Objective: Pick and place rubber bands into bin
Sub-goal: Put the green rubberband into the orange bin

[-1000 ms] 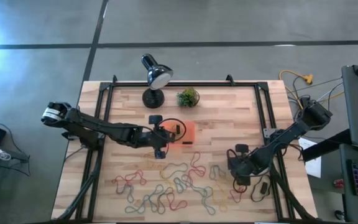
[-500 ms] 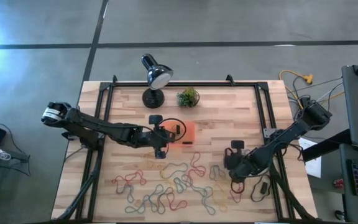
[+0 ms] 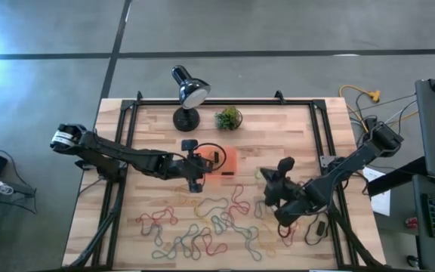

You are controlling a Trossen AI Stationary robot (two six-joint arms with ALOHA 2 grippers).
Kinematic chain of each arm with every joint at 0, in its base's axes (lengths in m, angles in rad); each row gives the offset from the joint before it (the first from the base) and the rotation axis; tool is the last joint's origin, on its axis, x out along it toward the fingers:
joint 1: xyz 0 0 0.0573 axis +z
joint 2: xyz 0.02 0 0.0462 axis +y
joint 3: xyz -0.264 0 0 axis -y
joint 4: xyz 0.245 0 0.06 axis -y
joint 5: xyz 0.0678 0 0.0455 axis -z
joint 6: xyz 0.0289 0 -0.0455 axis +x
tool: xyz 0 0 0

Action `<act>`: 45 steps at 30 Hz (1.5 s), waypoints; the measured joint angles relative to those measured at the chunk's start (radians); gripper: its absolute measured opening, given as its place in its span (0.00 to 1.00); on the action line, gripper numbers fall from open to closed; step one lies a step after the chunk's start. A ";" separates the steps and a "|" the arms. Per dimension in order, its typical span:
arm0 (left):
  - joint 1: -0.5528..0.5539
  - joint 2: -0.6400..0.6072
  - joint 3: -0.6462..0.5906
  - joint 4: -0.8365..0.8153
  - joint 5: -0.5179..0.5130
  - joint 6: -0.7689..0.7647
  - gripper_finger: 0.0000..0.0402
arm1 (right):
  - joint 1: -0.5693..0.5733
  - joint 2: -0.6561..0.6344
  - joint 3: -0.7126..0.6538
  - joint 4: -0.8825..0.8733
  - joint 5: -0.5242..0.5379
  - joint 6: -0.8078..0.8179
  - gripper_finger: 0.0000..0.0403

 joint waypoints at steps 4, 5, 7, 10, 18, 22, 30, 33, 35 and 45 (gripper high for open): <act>0.000 0.000 0.000 0.026 0.000 0.000 0.21 | -0.052 0.000 0.012 0.028 0.038 -0.017 0.02; 0.000 0.000 0.000 0.031 0.000 0.000 0.21 | -0.070 0.000 0.010 0.056 0.038 -0.030 0.02; 0.000 0.000 -0.001 0.042 0.000 -0.001 0.21 | -0.105 -0.001 -0.009 0.139 0.034 -0.078 0.02; 0.000 0.000 -0.001 0.042 0.000 -0.001 0.21 | -0.160 0.017 -0.034 0.297 -0.005 -0.196 0.02; -0.001 0.000 -0.013 0.029 0.000 -0.002 0.21 | -0.288 0.113 -0.052 0.680 -0.224 -0.496 0.02; -0.001 0.000 -0.038 0.023 0.000 -0.003 0.21 | -0.337 0.166 -0.052 0.754 -0.299 -0.551 0.02; -0.001 0.000 -0.087 0.013 0.001 -0.008 0.21 | -0.405 0.242 -0.048 0.771 -0.366 -0.518 0.02; -0.001 0.000 -0.087 0.011 0.000 -0.028 0.21 | -0.407 0.242 -0.048 0.784 -0.404 -0.532 0.03; -0.001 0.000 -0.087 0.010 0.000 -0.028 0.21 | -0.407 0.238 -0.047 0.789 -0.457 -0.533 0.05; 0.000 0.000 -0.086 0.018 0.000 -0.027 0.21 | -0.408 0.231 -0.048 0.790 -0.490 -0.528 0.21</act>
